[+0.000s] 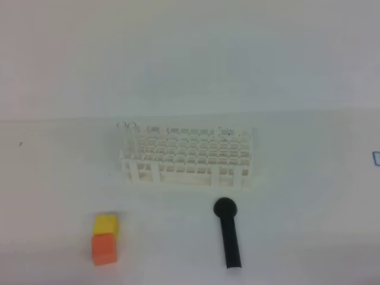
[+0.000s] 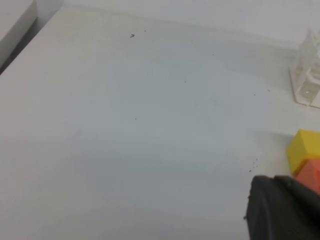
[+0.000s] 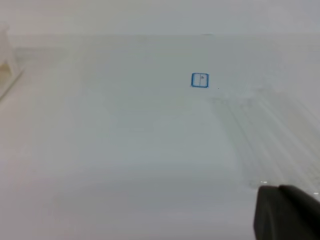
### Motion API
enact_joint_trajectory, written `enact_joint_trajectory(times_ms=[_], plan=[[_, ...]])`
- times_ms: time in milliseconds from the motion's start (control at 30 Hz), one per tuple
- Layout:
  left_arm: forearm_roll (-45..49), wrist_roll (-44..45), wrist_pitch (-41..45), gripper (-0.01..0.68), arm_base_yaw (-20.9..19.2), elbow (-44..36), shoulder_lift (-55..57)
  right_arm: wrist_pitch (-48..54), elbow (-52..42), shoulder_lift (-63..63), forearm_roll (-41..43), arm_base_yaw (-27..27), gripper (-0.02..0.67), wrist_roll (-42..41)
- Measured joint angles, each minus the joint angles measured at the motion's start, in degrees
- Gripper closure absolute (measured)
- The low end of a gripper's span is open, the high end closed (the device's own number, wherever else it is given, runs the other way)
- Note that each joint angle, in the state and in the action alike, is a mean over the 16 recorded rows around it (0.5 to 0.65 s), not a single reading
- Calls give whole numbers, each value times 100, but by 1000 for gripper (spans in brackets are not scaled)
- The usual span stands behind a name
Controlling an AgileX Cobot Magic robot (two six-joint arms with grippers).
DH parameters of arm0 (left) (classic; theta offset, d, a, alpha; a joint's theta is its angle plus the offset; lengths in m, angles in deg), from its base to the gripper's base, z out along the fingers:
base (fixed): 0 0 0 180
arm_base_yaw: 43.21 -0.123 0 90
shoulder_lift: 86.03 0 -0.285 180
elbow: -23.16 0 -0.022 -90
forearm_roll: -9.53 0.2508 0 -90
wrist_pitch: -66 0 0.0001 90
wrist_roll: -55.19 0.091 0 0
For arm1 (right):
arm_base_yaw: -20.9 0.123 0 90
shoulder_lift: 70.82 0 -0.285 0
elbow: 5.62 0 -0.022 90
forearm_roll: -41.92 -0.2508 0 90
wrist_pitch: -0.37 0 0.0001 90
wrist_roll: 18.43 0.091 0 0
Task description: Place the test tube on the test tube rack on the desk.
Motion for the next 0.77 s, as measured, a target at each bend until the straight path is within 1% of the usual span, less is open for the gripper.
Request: enact_joint_trajectory(times_ms=[200, 767], plan=[[0, -3, 18, 673, 1, 0, 0, 0, 0, 0, 0, 147, 650, 0], [-2, 1, 20, 673, 1, 10, 8, 0, 0, 0, 0, 133, 650, 0]])
